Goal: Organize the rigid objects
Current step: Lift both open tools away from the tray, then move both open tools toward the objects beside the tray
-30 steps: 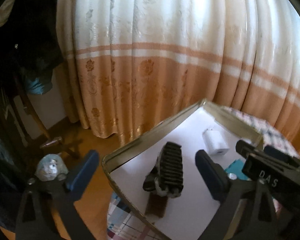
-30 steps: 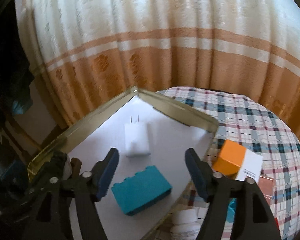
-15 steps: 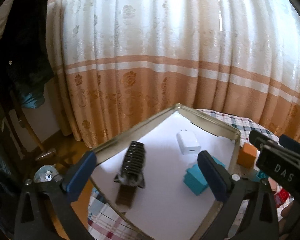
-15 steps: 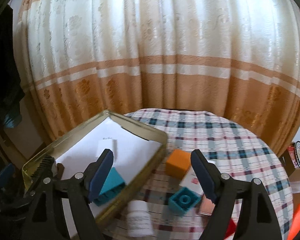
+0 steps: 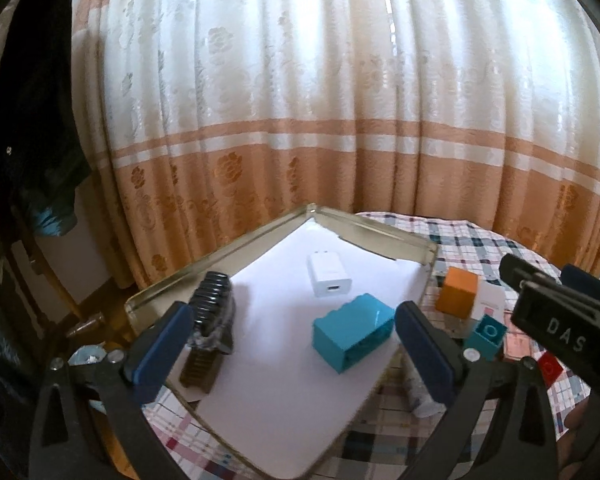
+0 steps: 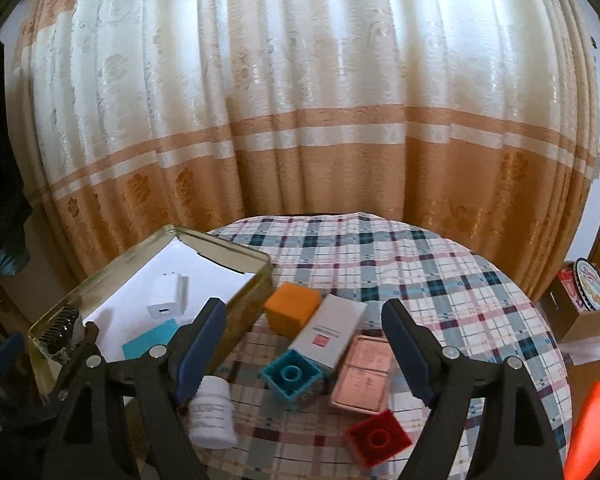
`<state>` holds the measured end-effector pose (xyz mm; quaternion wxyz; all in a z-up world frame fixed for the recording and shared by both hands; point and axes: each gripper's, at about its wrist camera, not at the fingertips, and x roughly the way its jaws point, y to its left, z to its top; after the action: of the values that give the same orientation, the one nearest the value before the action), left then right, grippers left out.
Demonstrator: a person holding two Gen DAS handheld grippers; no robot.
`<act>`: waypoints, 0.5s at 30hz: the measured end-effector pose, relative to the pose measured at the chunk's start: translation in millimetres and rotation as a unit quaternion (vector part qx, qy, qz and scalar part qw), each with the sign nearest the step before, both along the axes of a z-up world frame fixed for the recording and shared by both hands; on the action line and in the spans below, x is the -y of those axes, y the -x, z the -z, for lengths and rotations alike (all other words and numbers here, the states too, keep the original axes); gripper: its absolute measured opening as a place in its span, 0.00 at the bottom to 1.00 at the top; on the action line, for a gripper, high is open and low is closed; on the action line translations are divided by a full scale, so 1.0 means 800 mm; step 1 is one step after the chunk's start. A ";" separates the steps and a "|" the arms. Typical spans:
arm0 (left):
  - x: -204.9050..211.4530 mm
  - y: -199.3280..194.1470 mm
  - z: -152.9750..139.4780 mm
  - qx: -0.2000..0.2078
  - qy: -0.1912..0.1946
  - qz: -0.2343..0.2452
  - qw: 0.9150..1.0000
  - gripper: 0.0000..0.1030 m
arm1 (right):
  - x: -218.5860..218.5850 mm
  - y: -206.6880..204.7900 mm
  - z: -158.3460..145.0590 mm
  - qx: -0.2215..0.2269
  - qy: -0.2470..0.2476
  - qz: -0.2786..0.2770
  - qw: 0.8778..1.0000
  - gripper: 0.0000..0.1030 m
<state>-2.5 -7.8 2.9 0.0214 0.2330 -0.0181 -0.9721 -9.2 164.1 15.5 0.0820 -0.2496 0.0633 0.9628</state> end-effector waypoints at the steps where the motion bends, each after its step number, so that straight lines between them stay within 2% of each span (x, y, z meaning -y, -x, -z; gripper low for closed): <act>1: -0.003 -0.002 0.000 -0.001 0.003 0.002 1.000 0.99 | -0.003 -0.001 0.001 0.001 0.000 0.002 1.000 0.79; 15: -0.040 -0.017 0.012 0.005 0.021 0.037 0.999 0.99 | -0.043 -0.028 0.009 -0.009 -0.002 0.034 0.999 0.79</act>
<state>11.0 24.4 -6.5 -0.0093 0.2367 -0.0472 -0.9704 13.0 198.7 8.4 0.1143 -0.2384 0.0708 0.9618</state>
